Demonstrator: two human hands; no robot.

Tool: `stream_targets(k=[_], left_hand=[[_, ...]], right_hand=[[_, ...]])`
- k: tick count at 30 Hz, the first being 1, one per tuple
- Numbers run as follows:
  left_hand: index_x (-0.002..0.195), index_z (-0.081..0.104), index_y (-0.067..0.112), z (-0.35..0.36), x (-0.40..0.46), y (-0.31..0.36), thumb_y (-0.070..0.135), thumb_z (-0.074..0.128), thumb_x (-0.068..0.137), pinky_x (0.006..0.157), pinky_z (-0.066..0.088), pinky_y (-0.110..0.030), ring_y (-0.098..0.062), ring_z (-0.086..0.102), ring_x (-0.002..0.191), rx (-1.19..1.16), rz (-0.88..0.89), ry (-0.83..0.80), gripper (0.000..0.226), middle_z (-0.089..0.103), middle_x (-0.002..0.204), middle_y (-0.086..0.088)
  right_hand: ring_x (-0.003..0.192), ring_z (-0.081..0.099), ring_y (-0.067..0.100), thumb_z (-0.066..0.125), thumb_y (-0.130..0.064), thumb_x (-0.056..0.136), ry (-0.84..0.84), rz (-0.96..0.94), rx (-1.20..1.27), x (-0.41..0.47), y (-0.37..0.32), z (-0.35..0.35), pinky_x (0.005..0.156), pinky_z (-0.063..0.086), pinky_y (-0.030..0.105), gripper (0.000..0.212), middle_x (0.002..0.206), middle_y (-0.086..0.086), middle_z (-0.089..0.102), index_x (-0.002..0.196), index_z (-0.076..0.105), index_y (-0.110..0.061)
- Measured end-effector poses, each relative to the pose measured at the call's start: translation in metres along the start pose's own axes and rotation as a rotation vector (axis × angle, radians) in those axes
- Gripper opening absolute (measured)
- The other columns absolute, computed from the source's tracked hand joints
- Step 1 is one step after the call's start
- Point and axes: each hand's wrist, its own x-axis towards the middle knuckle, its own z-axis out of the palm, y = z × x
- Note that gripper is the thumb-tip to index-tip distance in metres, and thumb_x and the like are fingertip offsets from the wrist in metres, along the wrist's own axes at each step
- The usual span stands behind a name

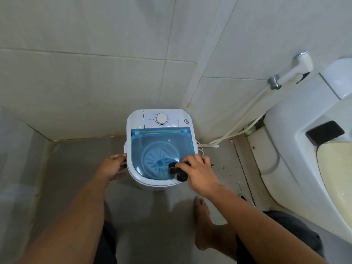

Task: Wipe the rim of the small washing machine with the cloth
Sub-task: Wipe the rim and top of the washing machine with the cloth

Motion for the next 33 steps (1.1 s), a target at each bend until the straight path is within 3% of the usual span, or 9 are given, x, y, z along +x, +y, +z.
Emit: stream_targets(k=[3, 5, 13, 17, 19, 22, 25, 29, 33], left_hand=[[0.126, 0.065, 0.017, 0.001, -0.002, 0.0, 0.032, 0.057, 0.1, 0.089, 0.055, -0.04, -0.02, 0.067, 0.107, -0.01, 0.005, -0.004, 0.032, 0.072, 0.118, -0.004], [0.124, 0.065, 0.016, 0.002, -0.002, 0.0, 0.031, 0.058, 0.1, 0.09, 0.055, -0.041, -0.021, 0.067, 0.105, -0.026, 0.007, 0.002, 0.03, 0.072, 0.117, -0.005], [0.126, 0.065, 0.015, 0.001, 0.0, -0.001, 0.03, 0.058, 0.099, 0.091, 0.056, -0.043, -0.021, 0.068, 0.102, -0.036, 0.011, 0.002, 0.031, 0.072, 0.115, -0.006], [0.126, 0.065, 0.015, -0.002, 0.002, -0.001, 0.029, 0.057, 0.1, 0.094, 0.054, -0.045, -0.022, 0.067, 0.104, -0.028, 0.003, -0.015, 0.031, 0.071, 0.118, -0.007], [0.126, 0.065, 0.015, -0.003, 0.003, -0.002, 0.031, 0.058, 0.099, 0.094, 0.054, -0.044, -0.021, 0.067, 0.106, -0.02, -0.003, -0.034, 0.032, 0.072, 0.118, -0.007], [0.125, 0.066, 0.017, -0.004, 0.003, -0.002, 0.032, 0.058, 0.099, 0.096, 0.054, -0.045, -0.02, 0.067, 0.107, -0.026, -0.007, -0.04, 0.031, 0.072, 0.116, -0.004], [0.124, 0.066, 0.017, -0.003, 0.001, -0.001, 0.031, 0.058, 0.1, 0.097, 0.053, -0.045, -0.02, 0.066, 0.108, -0.043, -0.007, -0.042, 0.029, 0.072, 0.116, -0.004], [0.122, 0.067, 0.018, -0.003, 0.004, -0.001, 0.032, 0.059, 0.098, 0.091, 0.056, -0.042, -0.018, 0.068, 0.106, -0.036, -0.004, -0.052, 0.029, 0.073, 0.116, -0.003], [0.12, 0.069, 0.019, -0.01, 0.012, -0.003, 0.033, 0.062, 0.097, 0.089, 0.058, -0.042, -0.019, 0.068, 0.106, -0.017, -0.028, -0.08, 0.028, 0.074, 0.116, -0.002]], right_hand=[[0.115, 0.049, 0.027, 0.062, -0.015, 0.081, 0.094, 0.362, 0.014, -0.004, 0.036, -0.011, 0.093, 0.035, 0.047, 0.052, 0.125, -0.001, 0.058, 0.128, 0.06, -0.036], [0.115, 0.048, 0.028, 0.061, -0.012, 0.083, 0.156, 0.476, 0.041, -0.004, 0.04, -0.013, 0.092, 0.034, 0.046, 0.051, 0.126, 0.0, 0.058, 0.128, 0.061, -0.035], [0.104, 0.054, 0.028, 0.062, -0.014, 0.072, 0.107, 0.132, 0.221, 0.007, -0.071, 0.026, 0.088, 0.028, 0.04, 0.056, 0.116, -0.001, 0.059, 0.124, 0.062, -0.036], [0.116, 0.053, 0.025, 0.052, -0.006, 0.078, -0.064, -0.001, 0.632, 0.033, -0.083, 0.014, 0.103, 0.037, 0.043, 0.056, 0.12, 0.0, 0.058, 0.128, 0.063, -0.03], [0.114, 0.057, 0.027, 0.05, -0.001, 0.079, 0.066, 0.053, 0.753, 0.046, -0.056, -0.004, 0.106, 0.044, 0.044, 0.054, 0.117, 0.005, 0.062, 0.127, 0.065, -0.022], [0.112, 0.056, 0.029, 0.052, -0.004, 0.082, 0.295, 0.289, 0.56, 0.057, 0.003, -0.022, 0.102, 0.044, 0.047, 0.052, 0.118, 0.004, 0.062, 0.129, 0.064, -0.024], [0.113, 0.051, 0.029, 0.052, -0.008, 0.086, 0.223, 0.408, 0.383, 0.046, 0.013, -0.008, 0.098, 0.04, 0.05, 0.051, 0.122, 0.002, 0.058, 0.132, 0.059, -0.029], [0.107, 0.05, 0.027, 0.059, -0.009, 0.074, 0.249, 0.281, 0.359, 0.007, -0.051, 0.033, 0.086, 0.036, 0.042, 0.059, 0.122, 0.002, 0.056, 0.13, 0.059, -0.028], [0.108, 0.052, 0.025, 0.054, -0.012, 0.075, 0.205, 0.058, 0.458, 0.002, -0.119, 0.04, 0.087, 0.041, 0.046, 0.058, 0.123, 0.001, 0.055, 0.131, 0.058, -0.028]])
